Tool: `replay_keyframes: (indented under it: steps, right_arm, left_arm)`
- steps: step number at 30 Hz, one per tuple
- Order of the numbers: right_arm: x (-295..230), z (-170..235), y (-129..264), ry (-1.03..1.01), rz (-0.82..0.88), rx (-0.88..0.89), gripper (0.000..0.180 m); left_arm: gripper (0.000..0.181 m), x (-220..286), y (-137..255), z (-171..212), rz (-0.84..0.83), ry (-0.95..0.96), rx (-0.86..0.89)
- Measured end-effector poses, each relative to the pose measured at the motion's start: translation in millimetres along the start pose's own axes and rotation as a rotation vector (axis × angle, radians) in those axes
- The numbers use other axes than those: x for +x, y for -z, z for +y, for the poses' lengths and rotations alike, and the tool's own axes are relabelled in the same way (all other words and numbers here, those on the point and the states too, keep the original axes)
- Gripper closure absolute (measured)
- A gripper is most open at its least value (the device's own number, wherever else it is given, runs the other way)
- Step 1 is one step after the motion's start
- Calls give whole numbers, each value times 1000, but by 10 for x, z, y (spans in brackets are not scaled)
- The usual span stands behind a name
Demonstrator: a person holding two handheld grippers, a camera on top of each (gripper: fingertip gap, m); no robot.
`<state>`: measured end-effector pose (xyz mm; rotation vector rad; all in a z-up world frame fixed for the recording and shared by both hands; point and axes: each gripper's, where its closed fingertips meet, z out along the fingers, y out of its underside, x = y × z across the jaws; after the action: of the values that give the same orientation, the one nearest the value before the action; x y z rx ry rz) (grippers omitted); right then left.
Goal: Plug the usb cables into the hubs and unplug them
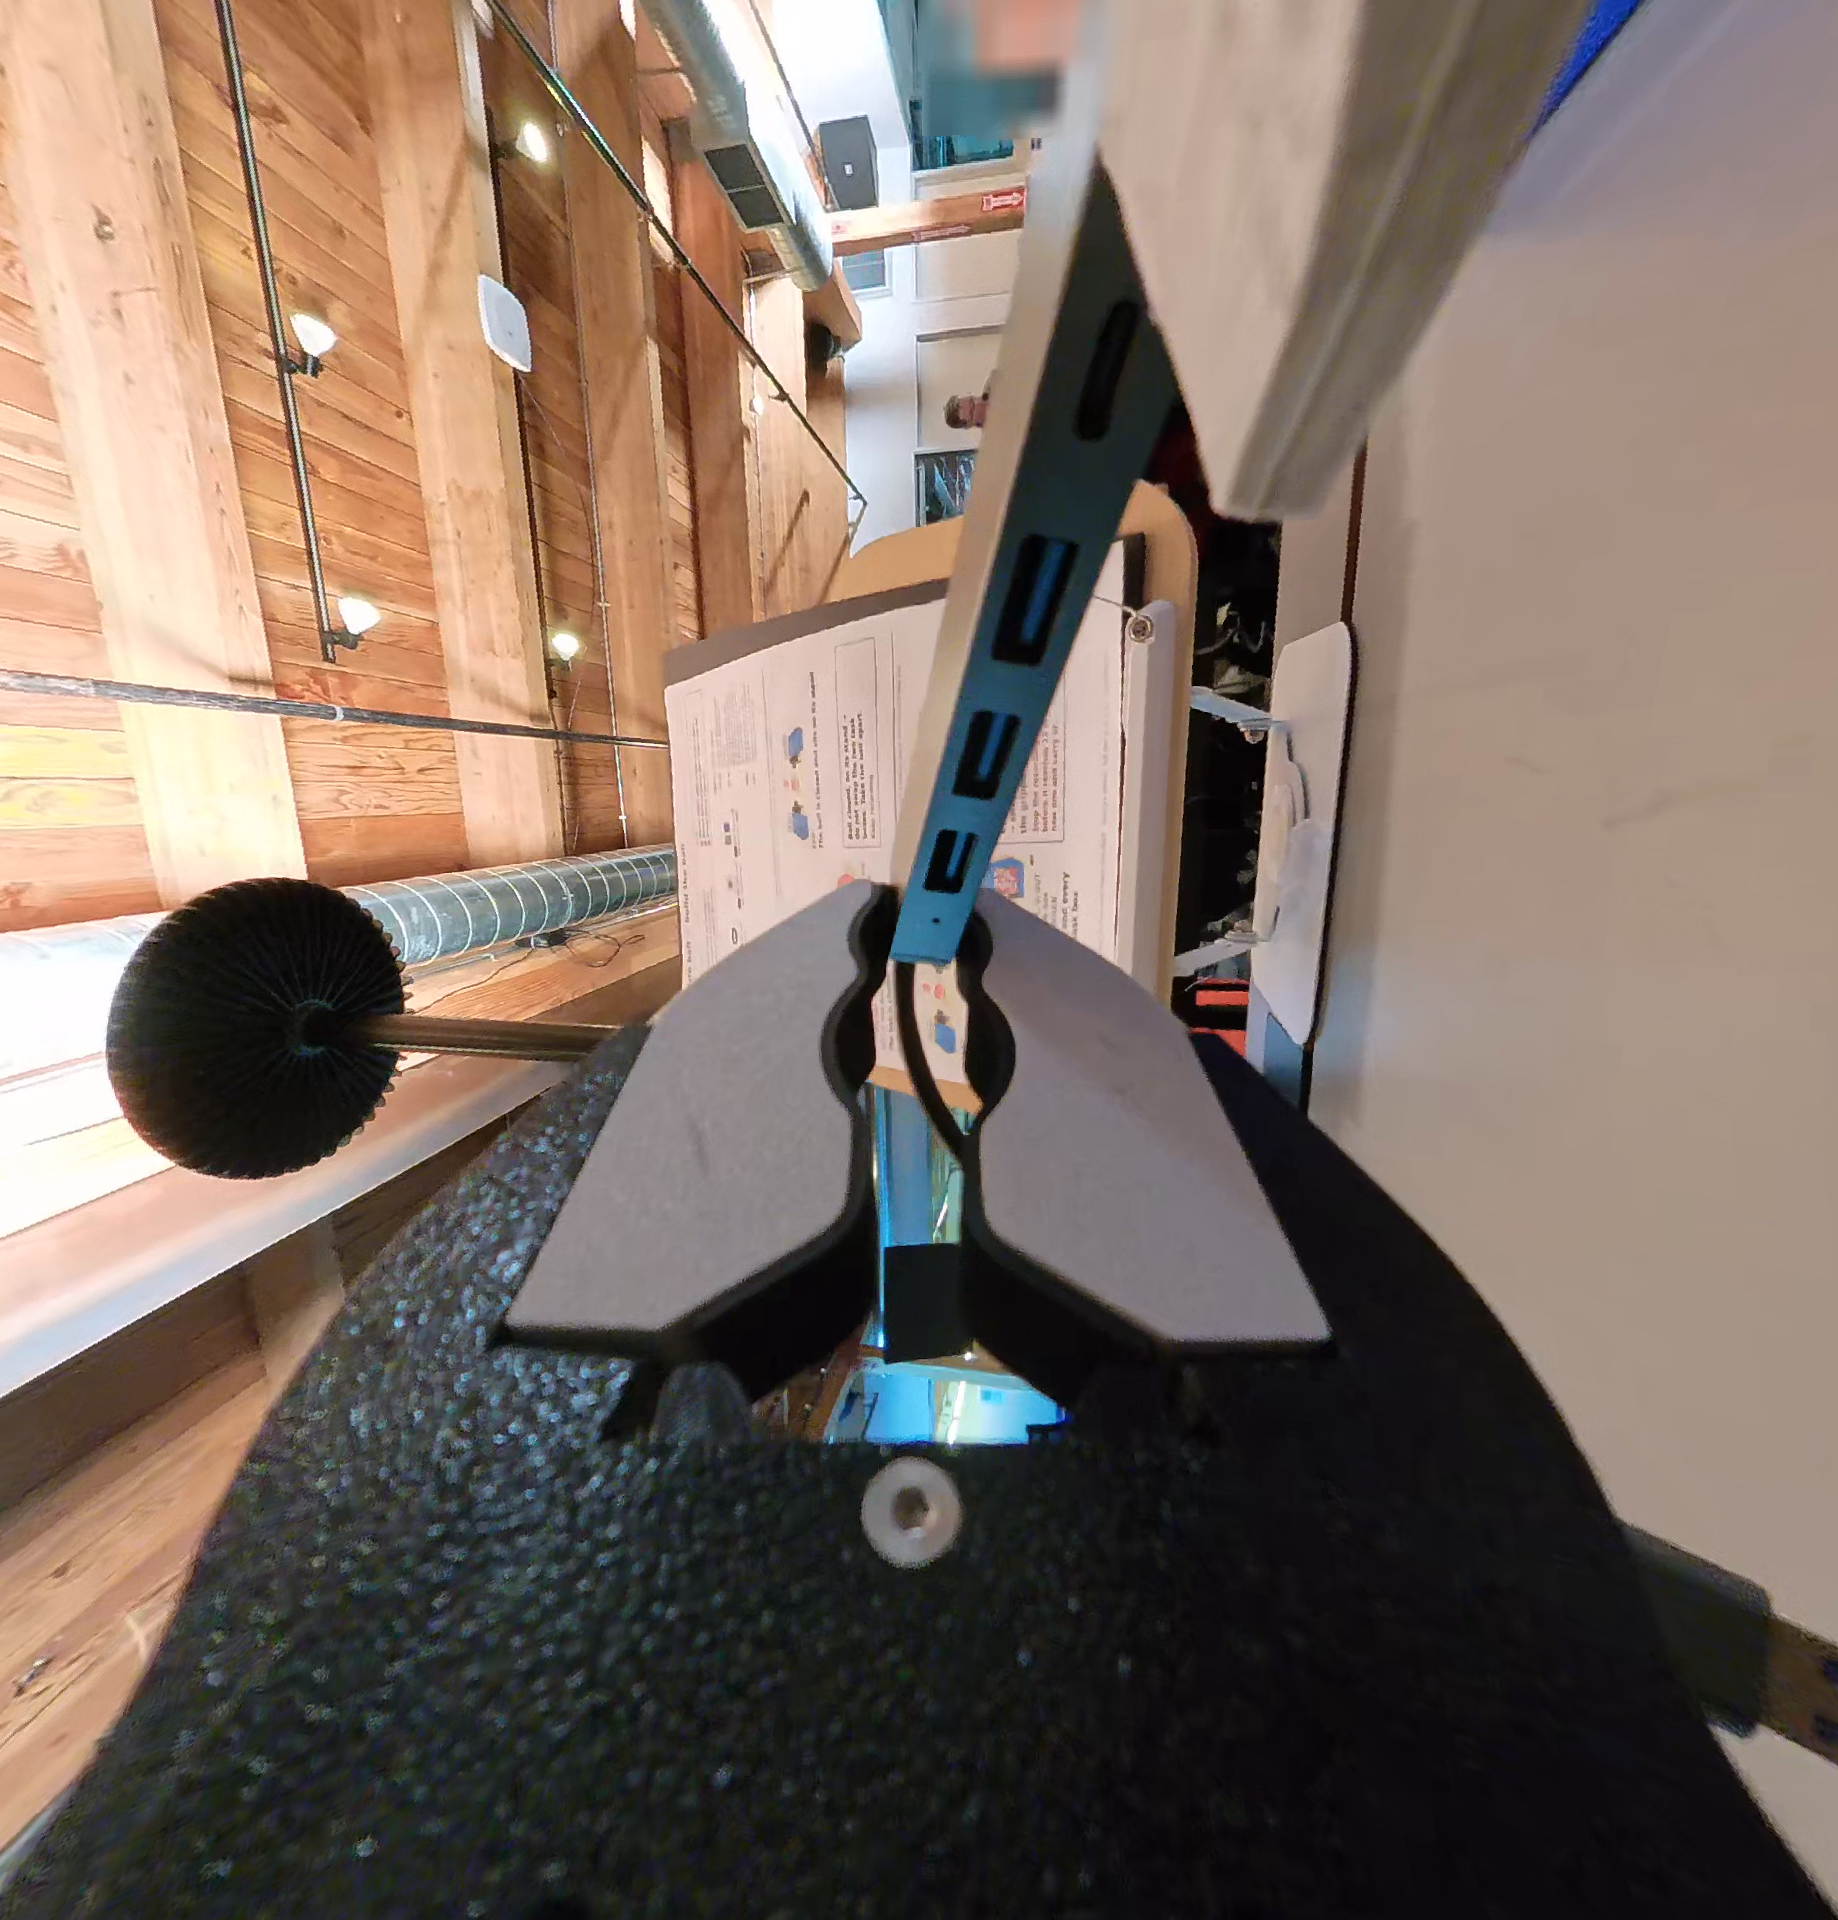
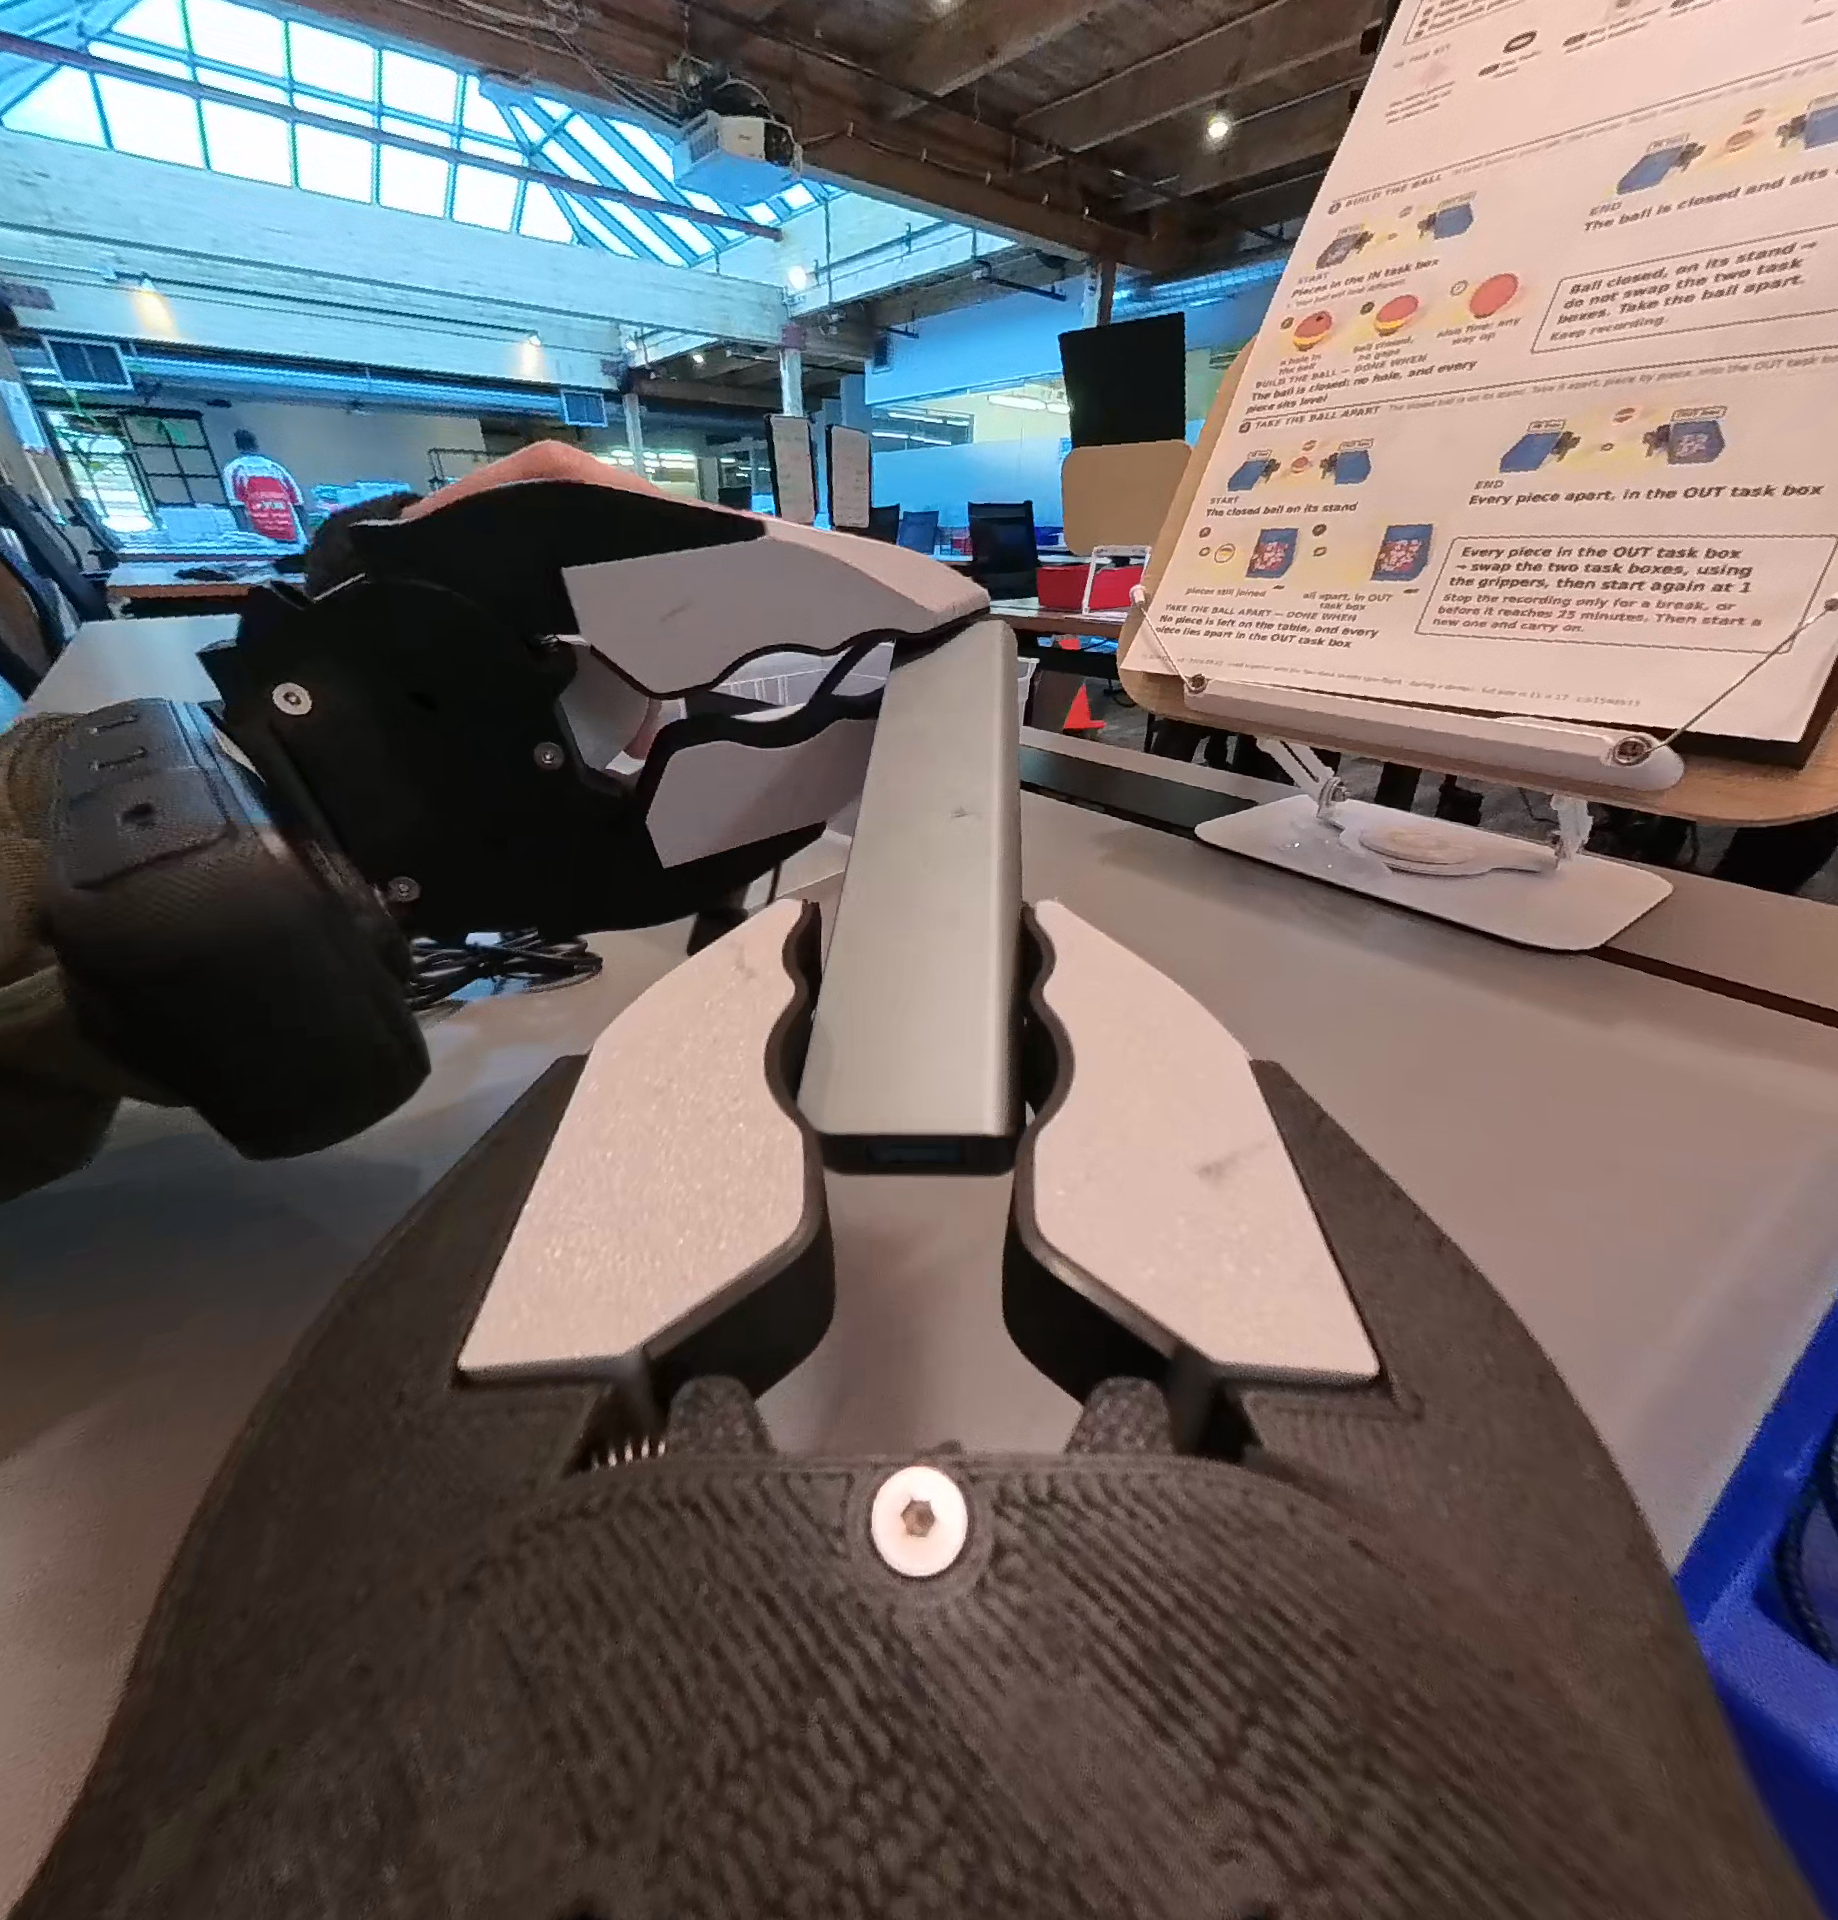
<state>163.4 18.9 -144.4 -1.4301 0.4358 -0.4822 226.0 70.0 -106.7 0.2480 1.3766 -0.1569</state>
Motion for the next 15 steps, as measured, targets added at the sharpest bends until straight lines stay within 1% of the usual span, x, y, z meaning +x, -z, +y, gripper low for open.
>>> replay_keyframes:
  steps: [6,9,11,13,15]
  right_arm:
    - [26,-7,15,0,21,6,144]
    - [35,-22,32,11,38,18,144]
    - [40,-36,45,9,41,30,144]
    - [60,-45,54,-7,41,39,144]
    - [86,-57,64,-24,47,50,144]
  left_arm:
    - [170,-2,-11,-68,5,10,16]
    - [168,52,-15,-84,42,85,28]
    - [158,71,-1,-93,51,134,32]
    - [149,103,14,-89,56,139,28]
    - [146,126,35,-85,56,137,31]
